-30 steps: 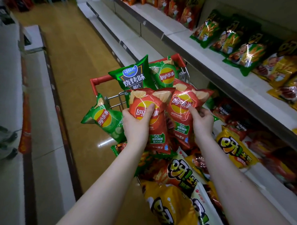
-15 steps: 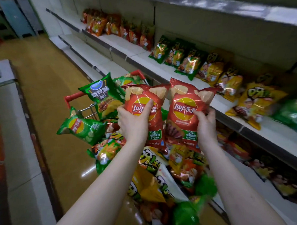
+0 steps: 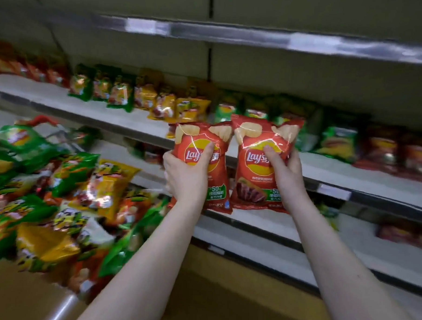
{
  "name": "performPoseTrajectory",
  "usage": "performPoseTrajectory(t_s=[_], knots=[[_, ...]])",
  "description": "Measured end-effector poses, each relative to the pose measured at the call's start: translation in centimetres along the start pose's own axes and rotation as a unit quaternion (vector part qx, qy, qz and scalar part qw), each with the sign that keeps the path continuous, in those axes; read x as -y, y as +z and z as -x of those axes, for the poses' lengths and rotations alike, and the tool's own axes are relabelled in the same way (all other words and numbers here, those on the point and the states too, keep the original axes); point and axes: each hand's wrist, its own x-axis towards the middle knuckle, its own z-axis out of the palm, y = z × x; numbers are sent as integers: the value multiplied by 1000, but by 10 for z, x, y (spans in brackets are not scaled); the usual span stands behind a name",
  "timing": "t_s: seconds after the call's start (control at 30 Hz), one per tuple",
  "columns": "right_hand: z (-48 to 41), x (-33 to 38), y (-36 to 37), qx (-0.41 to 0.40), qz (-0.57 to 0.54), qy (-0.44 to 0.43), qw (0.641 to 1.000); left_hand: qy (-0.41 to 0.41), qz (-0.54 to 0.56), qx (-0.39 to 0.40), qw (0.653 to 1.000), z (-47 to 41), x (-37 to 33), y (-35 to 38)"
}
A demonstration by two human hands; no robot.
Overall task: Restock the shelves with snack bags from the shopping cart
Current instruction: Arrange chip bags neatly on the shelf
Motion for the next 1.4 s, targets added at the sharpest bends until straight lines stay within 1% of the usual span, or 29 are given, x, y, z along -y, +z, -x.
performPoseTrajectory(t_s=[0.1, 0.17, 0.23, 0.33, 0.5, 0.8, 0.97, 1.1, 1.27, 1.4], knots=[[8, 5, -67, -61, -3, -4, 998, 15, 6, 54, 998, 46, -17, 45], [14, 7, -108, -97, -6, -8, 995, 27, 20, 104, 994, 73, -25, 74], [18, 8, -141, -130, -4, -7, 992, 25, 39, 150, 988, 93, -32, 99], [18, 7, -180, -163, -3, -4, 987, 6, 60, 198, 978, 111, -39, 134], [5, 4, -225, -191, -1, 0, 982, 2, 71, 258, 963, 124, -54, 183], [-71, 1, -285, -261, 47, 1, 964, -7, 94, 376, 922, 109, -92, 291], [-107, -6, -328, -304, 66, 4, 950, -12, 110, 389, 914, 113, -109, 337], [-132, -8, -370, -323, 81, 3, 943, -11, 103, 363, 926, 122, -121, 371], [-174, -19, -429, -305, 89, 15, 948, -1, 85, 316, 945, 138, -134, 420], [-207, -33, -468, -296, 74, 16, 952, 8, 68, 311, 948, 149, -133, 462]])
